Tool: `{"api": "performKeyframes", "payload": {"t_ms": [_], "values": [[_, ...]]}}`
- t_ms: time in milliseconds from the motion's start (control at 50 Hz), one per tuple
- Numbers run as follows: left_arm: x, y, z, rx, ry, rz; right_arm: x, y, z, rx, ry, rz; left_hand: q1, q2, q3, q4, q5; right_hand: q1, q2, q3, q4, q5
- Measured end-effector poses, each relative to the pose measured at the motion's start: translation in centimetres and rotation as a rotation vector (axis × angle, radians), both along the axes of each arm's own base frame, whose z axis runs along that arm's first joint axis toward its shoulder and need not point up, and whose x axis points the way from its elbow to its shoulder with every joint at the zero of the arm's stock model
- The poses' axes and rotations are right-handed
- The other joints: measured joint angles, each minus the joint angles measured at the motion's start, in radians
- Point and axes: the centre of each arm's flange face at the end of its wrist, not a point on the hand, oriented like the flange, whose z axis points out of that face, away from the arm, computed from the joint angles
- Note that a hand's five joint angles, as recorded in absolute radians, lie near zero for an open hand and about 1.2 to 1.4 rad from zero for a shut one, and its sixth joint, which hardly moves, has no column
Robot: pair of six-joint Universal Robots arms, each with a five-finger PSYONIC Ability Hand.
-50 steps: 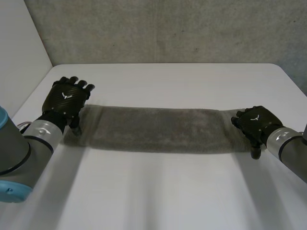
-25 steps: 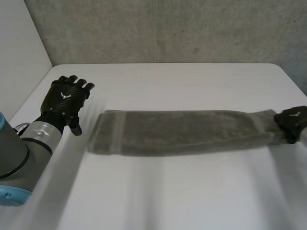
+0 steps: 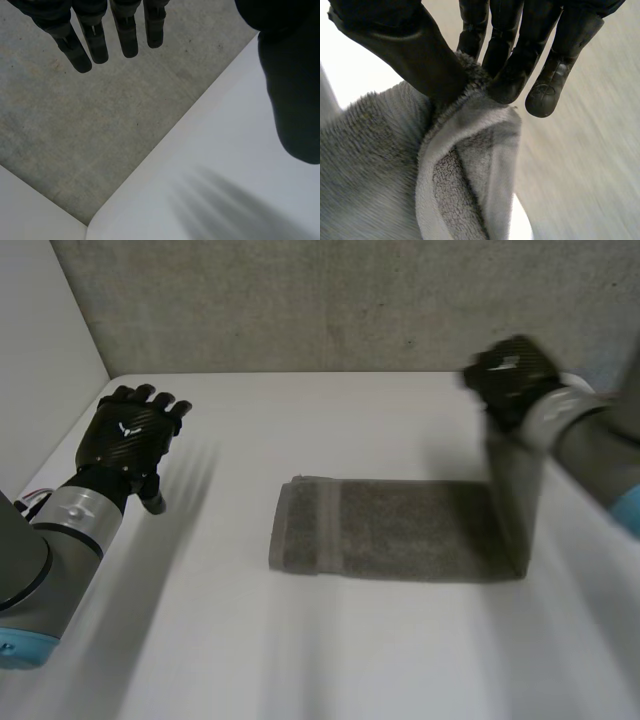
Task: Fold the towel.
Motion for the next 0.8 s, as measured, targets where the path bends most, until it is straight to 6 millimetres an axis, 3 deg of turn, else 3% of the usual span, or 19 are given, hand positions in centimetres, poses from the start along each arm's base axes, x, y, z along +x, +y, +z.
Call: {"api": "performKeyframes", "payload": {"t_ms": [20, 80, 160, 240, 280, 320, 380, 500, 660, 800], "values": [[0.0, 0.0, 0.0, 0.000, 0.000, 0.000, 2.3, 1.5, -0.1, -0.002, -0.003, 0.064, 0.000, 0.000, 0.000, 0.000, 0.000, 0.000, 0.000, 0.000, 0.000, 0.000], [0.0, 0.0, 0.1, -0.002, 0.001, 0.001, 6.1, 4.4, -0.8, 0.004, -0.001, 0.179, 0.000, 0.000, 0.000, 0.000, 0.000, 0.000, 0.000, 0.000, 0.000, 0.000], [0.0, 0.1, 0.1, -0.003, 0.002, 0.001, 11.6, 9.3, -3.8, 0.041, 0.021, 0.352, 0.000, 0.000, 0.000, 0.000, 0.000, 0.000, 0.001, 0.000, 0.000, 0.000], [0.1, 0.1, 0.1, -0.003, 0.002, 0.002, 14.0, 12.1, -6.1, 0.074, 0.042, 0.437, 0.000, 0.000, 0.000, 0.000, 0.000, -0.049, -0.037, -0.053, -0.052, -0.052], [0.1, 0.1, 0.1, -0.002, 0.002, 0.002, 14.7, 13.1, -7.2, 0.094, 0.054, 0.466, 0.000, 0.000, 0.000, 0.000, 0.000, -0.251, -0.246, -0.265, -0.243, -0.248], [0.1, 0.1, 0.1, -0.001, 0.002, 0.002, 15.1, 13.7, -8.3, 0.118, 0.068, 0.481, -0.002, 0.000, 0.000, 0.000, 0.000, -0.684, -0.684, -0.685, -0.686, -0.716], [0.1, 0.1, 0.0, 0.001, 0.001, 0.002, 15.0, 13.9, -9.0, 0.140, 0.079, 0.477, -0.003, 0.000, 0.000, 0.000, 0.000, -1.027, -1.034, -1.041, -1.040, -1.074], [0.1, 0.1, -0.1, 0.003, 0.000, 0.002, 13.3, 13.3, -8.8, 0.168, 0.076, 0.433, -0.003, 0.000, 0.000, 0.000, 0.000, -1.089, -1.070, -1.104, -1.088, -1.103], [0.1, 0.1, -0.2, 0.008, -0.001, 0.002, 7.1, 10.6, -7.4, 0.254, -0.005, 0.249, -0.003, 0.000, 0.000, 0.000, 0.000, -1.093, -1.070, -1.104, -1.088, -1.103], [0.0, 0.2, -0.5, 0.015, -0.003, -0.002, 1.9, 9.7, -9.5, 0.348, -0.024, 0.103, -0.003, 0.000, 0.000, 0.000, 0.000, -1.093, -1.070, -1.104, -1.088, -1.103]]}}
